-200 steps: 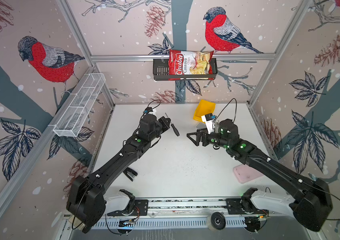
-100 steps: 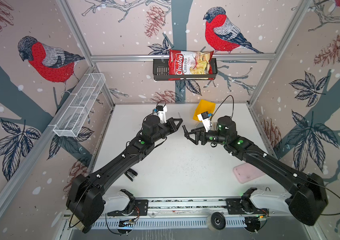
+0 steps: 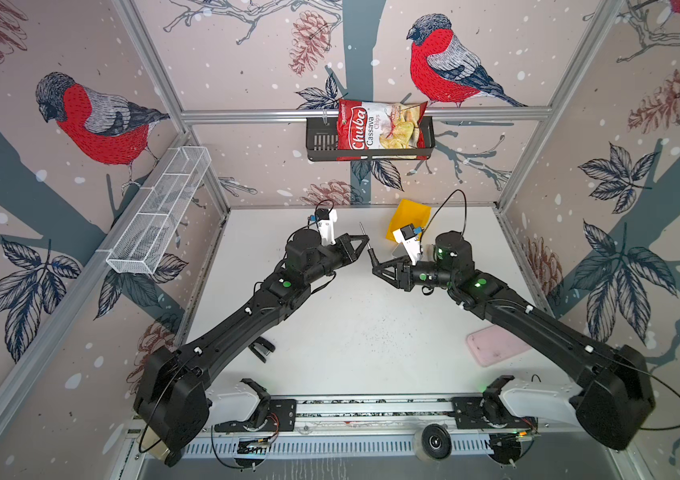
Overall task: Put the screwdriver in the bin
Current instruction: 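Close the right gripper on the screwdriver handle and open the left gripper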
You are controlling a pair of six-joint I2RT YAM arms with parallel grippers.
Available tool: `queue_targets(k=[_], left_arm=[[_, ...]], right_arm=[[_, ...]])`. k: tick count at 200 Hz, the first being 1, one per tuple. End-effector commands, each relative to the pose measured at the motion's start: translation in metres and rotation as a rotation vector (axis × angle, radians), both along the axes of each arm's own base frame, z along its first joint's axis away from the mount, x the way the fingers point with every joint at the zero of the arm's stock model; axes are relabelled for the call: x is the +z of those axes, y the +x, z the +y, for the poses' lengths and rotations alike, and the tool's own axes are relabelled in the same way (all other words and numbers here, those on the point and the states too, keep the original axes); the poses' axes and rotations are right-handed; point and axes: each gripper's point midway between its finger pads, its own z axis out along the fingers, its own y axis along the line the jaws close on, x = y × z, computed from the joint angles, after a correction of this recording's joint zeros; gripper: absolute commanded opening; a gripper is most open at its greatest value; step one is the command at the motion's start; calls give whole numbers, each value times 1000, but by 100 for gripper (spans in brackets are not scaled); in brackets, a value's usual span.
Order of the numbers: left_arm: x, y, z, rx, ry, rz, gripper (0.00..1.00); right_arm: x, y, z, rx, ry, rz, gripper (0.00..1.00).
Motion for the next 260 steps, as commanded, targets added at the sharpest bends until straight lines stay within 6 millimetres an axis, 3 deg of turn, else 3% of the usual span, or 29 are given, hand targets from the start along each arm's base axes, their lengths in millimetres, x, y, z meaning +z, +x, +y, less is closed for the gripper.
queue_targets(k=[1,23,38,54,86,109,149,210,213,260], left_arm=[[16,0,-1,-5,-21,-61,0],[14,1,2,8,-14,-63,0],[15,1,3,17,-9,-68,0],[17,3,5,35,1,-86,24],[21,5,14,76,34,-157,58],[23,3,23,111,84,-249,76],[15,-4,39,151,237,-422,97],[-2,-13,32,85,442,-556,98],[-2,-13,31,85,451,-566,98],[-12,-22,4,13,541,-639,98]], right_arm=[[1,-2,0,11,2,9,25],[0,0,-2,-8,-2,4,13],[0,1,-3,-15,-3,1,11],[-1,3,-4,-26,-12,1,10],[0,10,-11,-77,-20,-14,9],[0,25,-23,-158,-35,-27,9],[0,62,-52,-365,-72,-51,9],[-6,117,-108,-684,-174,-100,5],[-15,122,-109,-692,-200,-91,5],[-44,168,-138,-820,-340,-81,4]])
